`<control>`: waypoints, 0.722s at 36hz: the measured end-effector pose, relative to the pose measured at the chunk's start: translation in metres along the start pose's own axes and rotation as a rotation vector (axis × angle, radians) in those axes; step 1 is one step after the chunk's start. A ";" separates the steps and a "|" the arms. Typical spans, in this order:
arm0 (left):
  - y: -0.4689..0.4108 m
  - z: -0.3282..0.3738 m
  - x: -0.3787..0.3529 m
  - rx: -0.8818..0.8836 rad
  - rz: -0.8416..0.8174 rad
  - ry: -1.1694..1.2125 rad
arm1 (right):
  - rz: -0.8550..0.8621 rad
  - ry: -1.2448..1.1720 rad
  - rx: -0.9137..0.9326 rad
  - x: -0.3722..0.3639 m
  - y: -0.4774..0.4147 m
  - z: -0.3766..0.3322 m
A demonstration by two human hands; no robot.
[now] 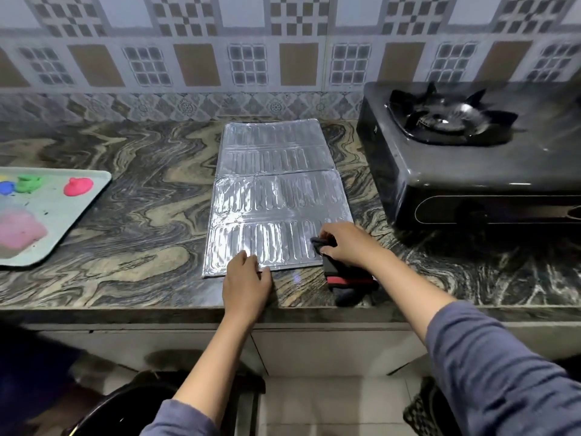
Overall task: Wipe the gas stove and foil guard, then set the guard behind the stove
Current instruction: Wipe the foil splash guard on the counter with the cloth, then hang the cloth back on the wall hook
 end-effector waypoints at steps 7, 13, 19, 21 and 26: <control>-0.007 0.009 -0.005 -0.082 -0.070 0.084 | 0.047 -0.134 -0.031 0.007 0.001 0.003; -0.013 0.050 -0.003 -0.221 -0.307 0.372 | 0.017 -0.264 0.041 0.029 0.011 0.001; -0.025 0.104 0.030 -0.339 -0.390 0.716 | -0.039 -0.280 0.137 0.070 0.023 -0.012; -0.030 0.113 0.041 -0.391 -0.417 0.664 | -0.003 -0.255 0.148 0.086 0.026 -0.014; -0.041 0.127 0.062 -0.459 -0.399 0.657 | 0.182 -0.270 0.148 0.124 0.032 -0.019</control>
Point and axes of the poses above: each hand's wrist, its own y-axis away from the middle knuckle, its own x-axis out of the back of the hand, z = x × y, the point moved 4 cm from there along -y, towards the middle knuckle, and after that the axes turned 3 degrees about z, right-handed, at the moved point
